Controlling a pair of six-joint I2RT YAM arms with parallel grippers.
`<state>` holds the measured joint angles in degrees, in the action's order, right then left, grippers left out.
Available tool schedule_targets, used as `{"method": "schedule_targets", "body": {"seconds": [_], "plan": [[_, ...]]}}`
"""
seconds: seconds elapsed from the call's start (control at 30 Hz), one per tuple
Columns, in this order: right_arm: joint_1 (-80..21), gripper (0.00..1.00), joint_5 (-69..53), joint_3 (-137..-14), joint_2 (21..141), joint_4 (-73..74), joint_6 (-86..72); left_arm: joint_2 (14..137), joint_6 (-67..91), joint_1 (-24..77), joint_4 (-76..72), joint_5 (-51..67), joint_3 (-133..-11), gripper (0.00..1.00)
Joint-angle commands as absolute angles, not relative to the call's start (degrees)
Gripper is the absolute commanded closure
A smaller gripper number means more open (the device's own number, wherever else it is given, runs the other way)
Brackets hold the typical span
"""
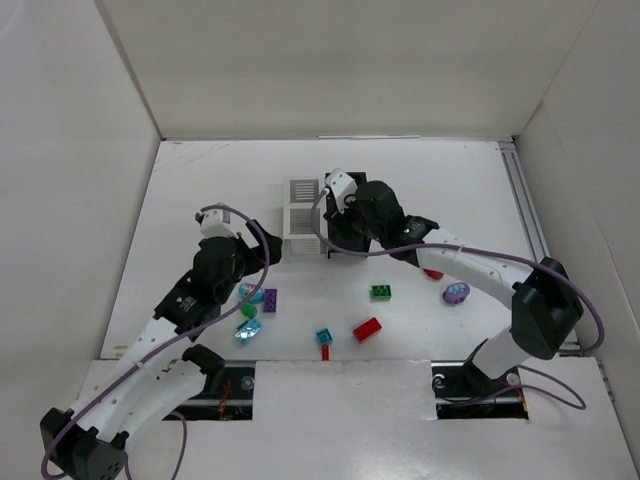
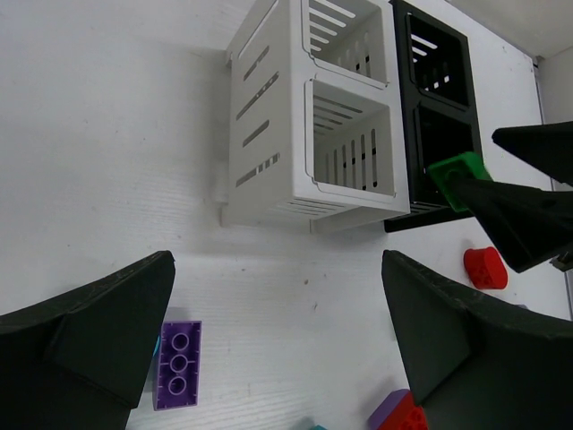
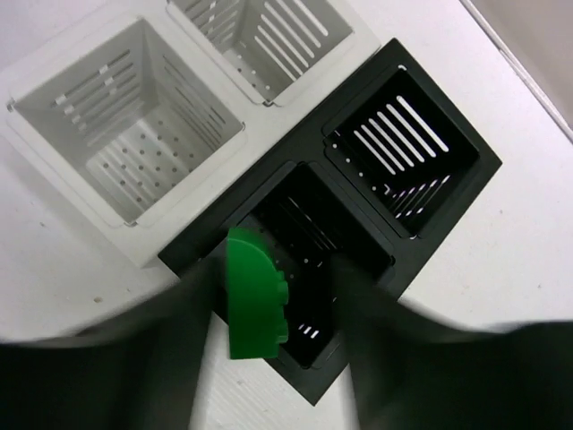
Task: Sort the legos into containers by color
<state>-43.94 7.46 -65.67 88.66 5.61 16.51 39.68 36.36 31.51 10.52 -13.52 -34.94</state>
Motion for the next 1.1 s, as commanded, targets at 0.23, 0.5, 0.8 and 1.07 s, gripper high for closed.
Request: {"method": "schedule_targets", "body": {"seconds": [0.23, 0.5, 0.8, 1.07], "plan": [[-44.30, 0.14, 9.05, -59.87, 76.22, 6.23, 15.74, 38.32, 36.56, 31.82, 8.53, -10.81, -34.89, 0.00], [-44.30, 0.10, 6.86, -41.95, 60.75, 9.58, 11.07, 39.37, 38.75, 31.82, 9.13, -11.51, -34.28, 0.00], [-44.30, 0.08, 4.66, -34.89, 67.40, 6.34, 4.48, 39.38, 43.50, 31.82, 11.86, -12.13, -31.82, 0.00], [-44.30, 0.08, 1.41, -34.01, 77.24, -0.43, -0.70, 38.85, 44.03, 31.82, 13.62, -12.66, -31.29, 0.00]]}}
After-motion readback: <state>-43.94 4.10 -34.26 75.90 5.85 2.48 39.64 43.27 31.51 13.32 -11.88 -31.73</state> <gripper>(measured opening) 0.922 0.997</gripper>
